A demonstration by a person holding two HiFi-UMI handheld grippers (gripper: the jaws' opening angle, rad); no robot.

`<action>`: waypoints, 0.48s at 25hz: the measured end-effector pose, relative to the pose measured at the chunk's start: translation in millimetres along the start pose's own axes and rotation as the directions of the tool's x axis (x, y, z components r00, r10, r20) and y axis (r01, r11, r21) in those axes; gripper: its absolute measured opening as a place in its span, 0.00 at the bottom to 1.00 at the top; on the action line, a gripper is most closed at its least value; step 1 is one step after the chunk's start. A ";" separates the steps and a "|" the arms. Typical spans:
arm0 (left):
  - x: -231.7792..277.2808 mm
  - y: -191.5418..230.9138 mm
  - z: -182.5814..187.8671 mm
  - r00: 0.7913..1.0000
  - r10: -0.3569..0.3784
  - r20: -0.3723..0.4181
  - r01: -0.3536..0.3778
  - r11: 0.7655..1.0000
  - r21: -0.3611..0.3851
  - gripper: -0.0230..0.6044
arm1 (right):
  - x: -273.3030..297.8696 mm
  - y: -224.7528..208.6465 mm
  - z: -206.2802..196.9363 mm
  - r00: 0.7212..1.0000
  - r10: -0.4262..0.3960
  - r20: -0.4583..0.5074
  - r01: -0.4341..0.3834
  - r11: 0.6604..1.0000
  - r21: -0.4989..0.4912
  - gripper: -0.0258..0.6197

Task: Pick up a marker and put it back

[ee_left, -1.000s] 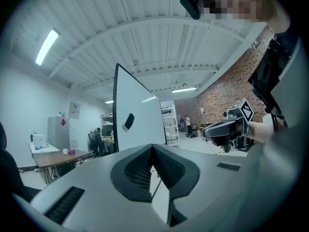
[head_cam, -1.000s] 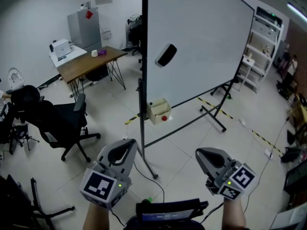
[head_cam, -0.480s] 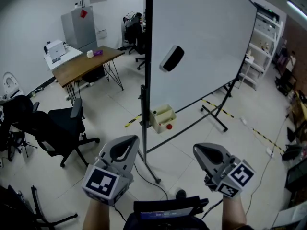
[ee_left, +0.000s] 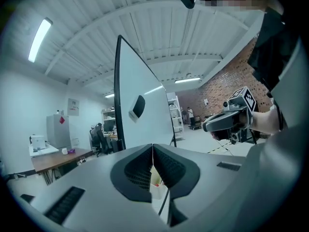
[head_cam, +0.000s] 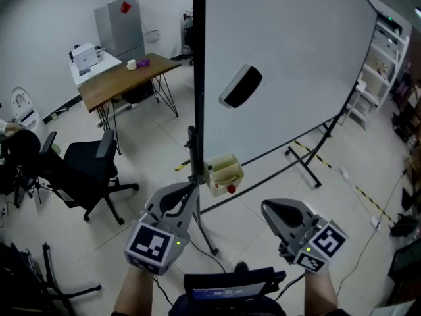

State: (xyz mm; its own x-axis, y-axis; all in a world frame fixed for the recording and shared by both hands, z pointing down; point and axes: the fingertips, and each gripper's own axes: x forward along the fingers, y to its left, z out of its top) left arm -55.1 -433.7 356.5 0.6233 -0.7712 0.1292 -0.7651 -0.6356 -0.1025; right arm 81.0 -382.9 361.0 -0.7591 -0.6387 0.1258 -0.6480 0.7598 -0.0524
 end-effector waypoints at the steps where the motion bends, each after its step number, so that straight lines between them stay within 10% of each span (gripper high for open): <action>1: 9.6 2.7 -4.4 1.000 0.006 -0.008 -0.006 1.000 -0.009 0.04 | 2.2 -7.1 -1.9 1.000 0.005 -0.005 -0.005 1.000 0.007 0.06; 12: 95.3 23.9 -91.3 0.993 -0.009 -0.121 -0.005 0.994 -0.113 0.43 | 14.4 -52.4 -42.9 0.997 0.011 -0.078 -0.004 0.996 0.092 0.06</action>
State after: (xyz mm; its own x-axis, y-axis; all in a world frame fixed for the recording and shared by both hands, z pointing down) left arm -28.8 -519.2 456.4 0.6058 -0.7558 0.2484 -0.7817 -0.6236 0.0089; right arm 106.7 -426.7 408.0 -0.7593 -0.6186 0.2021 -0.6478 0.7482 -0.1437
